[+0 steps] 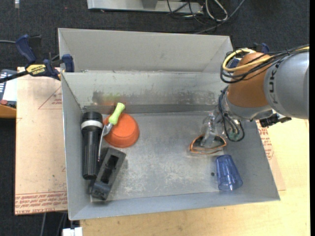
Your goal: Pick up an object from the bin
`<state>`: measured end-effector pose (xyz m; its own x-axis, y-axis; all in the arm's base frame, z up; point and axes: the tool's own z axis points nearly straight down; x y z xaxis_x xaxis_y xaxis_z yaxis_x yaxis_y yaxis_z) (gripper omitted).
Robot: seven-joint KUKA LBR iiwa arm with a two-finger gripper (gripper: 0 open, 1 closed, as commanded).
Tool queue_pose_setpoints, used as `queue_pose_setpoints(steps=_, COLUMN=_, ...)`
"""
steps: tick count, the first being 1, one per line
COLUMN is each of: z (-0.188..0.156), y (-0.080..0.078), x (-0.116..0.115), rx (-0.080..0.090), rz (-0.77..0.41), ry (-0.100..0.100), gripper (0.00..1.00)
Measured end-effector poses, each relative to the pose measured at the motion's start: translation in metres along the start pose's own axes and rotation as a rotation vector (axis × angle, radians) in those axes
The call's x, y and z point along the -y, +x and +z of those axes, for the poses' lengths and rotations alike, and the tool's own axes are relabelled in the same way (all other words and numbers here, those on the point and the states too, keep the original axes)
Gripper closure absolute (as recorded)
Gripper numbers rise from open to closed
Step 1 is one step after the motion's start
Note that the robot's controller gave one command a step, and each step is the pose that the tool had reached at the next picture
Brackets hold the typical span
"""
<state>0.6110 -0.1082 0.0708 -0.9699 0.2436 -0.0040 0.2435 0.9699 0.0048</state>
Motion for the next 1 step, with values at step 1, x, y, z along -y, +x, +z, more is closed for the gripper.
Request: queue_pose_setpoints(steps=1, z=0.0000, y=-0.0001, x=0.0000, rx=0.000, rz=0.000, ry=0.000, gripper=1.00)
